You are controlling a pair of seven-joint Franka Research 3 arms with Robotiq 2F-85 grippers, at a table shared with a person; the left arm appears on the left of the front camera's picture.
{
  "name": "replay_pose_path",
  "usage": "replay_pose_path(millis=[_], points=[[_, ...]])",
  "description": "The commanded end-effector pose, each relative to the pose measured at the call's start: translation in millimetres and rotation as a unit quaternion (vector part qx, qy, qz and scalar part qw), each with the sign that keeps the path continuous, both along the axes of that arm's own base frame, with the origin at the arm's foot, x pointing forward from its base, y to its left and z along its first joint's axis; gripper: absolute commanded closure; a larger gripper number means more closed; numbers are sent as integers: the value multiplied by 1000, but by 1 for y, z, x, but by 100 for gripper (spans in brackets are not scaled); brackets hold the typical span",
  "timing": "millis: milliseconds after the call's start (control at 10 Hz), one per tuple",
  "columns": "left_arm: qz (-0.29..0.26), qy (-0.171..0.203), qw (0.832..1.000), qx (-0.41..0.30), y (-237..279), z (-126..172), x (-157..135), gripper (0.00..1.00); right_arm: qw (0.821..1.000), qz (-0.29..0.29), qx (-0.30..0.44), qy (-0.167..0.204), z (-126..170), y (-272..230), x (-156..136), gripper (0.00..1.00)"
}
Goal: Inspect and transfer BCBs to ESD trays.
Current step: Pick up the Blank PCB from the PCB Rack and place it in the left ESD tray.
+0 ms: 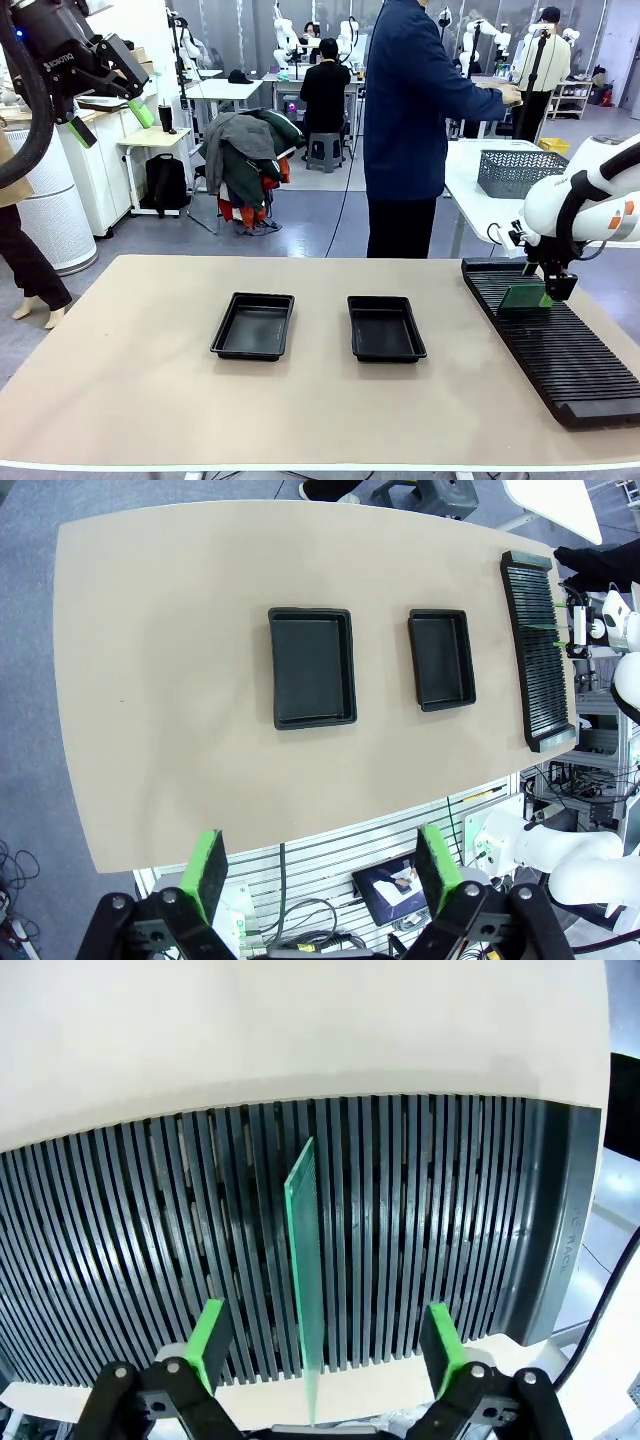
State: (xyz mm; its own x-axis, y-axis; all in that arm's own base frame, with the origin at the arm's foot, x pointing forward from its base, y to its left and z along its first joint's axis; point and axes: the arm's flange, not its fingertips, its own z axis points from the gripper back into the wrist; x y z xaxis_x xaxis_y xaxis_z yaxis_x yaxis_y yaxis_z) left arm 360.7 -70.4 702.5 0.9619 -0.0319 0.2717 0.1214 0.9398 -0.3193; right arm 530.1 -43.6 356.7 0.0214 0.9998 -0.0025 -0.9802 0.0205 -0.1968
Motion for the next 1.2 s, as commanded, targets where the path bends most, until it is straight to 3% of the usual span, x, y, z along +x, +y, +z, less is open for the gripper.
replay_pose_path(millis=[0,300,800,1100], points=[[0,1,1000,-3,0,-1,0,0,1000,1,-4,1,0,-1,-1,0],[0,1,1000,-3,0,-1,0,0,1000,9,4,-2,0,-2,0,0],[0,1,1000,-3,0,-1,0,0,998,51,39,-2,-1,-9,0,13],[0,1,1000,-3,0,-1,0,0,998,38,47,2,-2,-13,4,22]])
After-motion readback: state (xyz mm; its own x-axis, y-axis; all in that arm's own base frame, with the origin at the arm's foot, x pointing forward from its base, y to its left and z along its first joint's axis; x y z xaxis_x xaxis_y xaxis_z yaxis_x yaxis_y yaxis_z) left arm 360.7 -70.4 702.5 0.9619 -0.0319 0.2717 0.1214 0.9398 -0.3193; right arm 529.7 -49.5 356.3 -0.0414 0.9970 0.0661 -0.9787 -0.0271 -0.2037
